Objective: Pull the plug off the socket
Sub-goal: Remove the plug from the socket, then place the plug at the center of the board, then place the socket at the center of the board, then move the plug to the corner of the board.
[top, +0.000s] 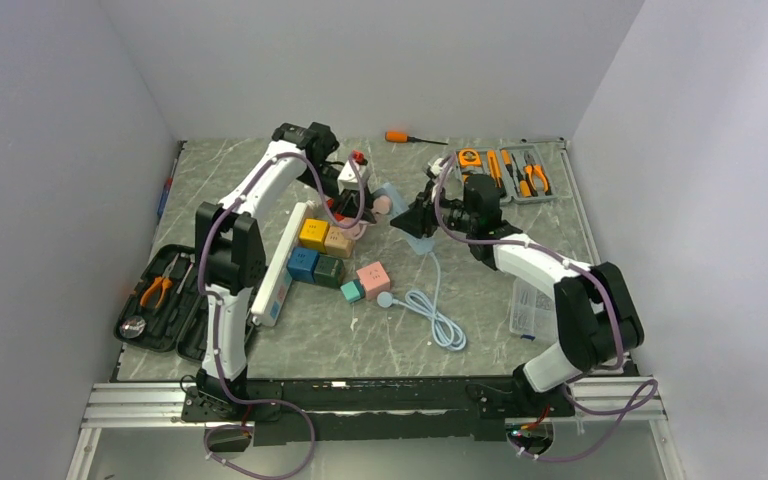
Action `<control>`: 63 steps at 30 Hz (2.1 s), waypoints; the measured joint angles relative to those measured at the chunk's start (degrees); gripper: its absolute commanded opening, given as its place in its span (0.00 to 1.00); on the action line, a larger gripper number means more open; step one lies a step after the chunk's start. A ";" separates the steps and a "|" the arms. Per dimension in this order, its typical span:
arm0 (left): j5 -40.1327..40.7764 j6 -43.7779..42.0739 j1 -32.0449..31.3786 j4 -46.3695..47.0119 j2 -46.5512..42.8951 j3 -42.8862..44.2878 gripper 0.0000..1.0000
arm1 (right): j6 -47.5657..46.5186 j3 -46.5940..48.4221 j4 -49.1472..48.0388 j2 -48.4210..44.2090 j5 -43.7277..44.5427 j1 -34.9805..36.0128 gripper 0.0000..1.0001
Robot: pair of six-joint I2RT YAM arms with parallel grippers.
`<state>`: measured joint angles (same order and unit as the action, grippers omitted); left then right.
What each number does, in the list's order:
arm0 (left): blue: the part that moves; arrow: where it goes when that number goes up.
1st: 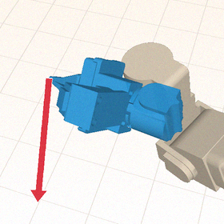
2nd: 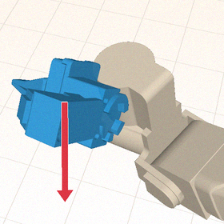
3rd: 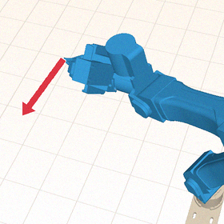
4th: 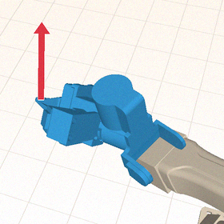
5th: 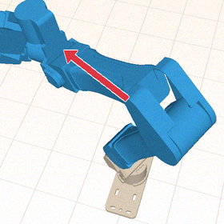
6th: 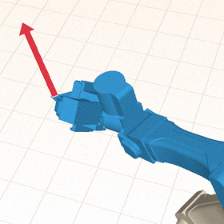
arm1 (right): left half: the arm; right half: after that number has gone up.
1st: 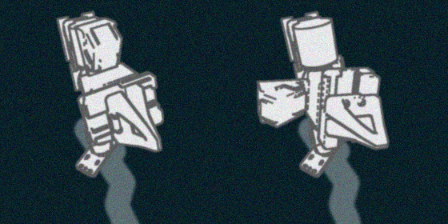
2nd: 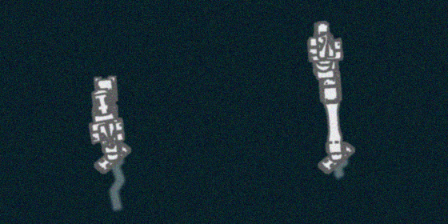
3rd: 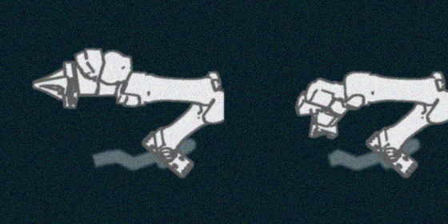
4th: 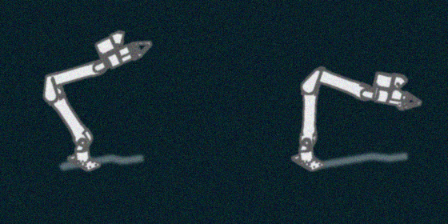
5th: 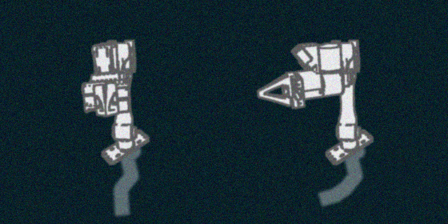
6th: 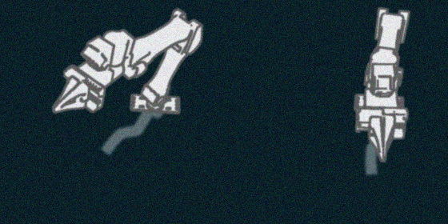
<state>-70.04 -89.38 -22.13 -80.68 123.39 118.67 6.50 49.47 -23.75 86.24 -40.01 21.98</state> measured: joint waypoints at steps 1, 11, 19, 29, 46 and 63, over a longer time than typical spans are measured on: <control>0.50 -0.79 0.11 0.26 -0.02 -0.87 0.00 | 0.00 0.52 0.63 0.96 -0.39 0.00 0.00; 3.43 -2.82 0.52 0.61 -1.01 -2.78 0.00 | -1.20 4.66 1.36 6.51 4.11 -0.11 0.00; 3.17 -3.93 -3.72 -4.52 -2.99 -3.34 0.00 | -2.51 10.82 1.18 12.87 18.82 -3.52 0.00; 6.51 7.74 -3.87 5.31 -2.99 -4.55 0.00 | -5.70 25.57 13.66 27.67 23.21 -3.67 0.10; 28.50 28.87 -8.37 36.96 -1.53 -12.74 0.00 | 5.35 21.40 20.90 26.67 31.74 -5.95 0.80; 43.58 41.40 -11.67 36.70 11.04 -0.42 0.99 | 19.96 -9.35 17.31 -12.48 44.04 11.93 0.59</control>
<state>-26.46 -47.99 -33.80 -43.99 134.43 118.26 26.46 40.12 -6.44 73.76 4.03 33.91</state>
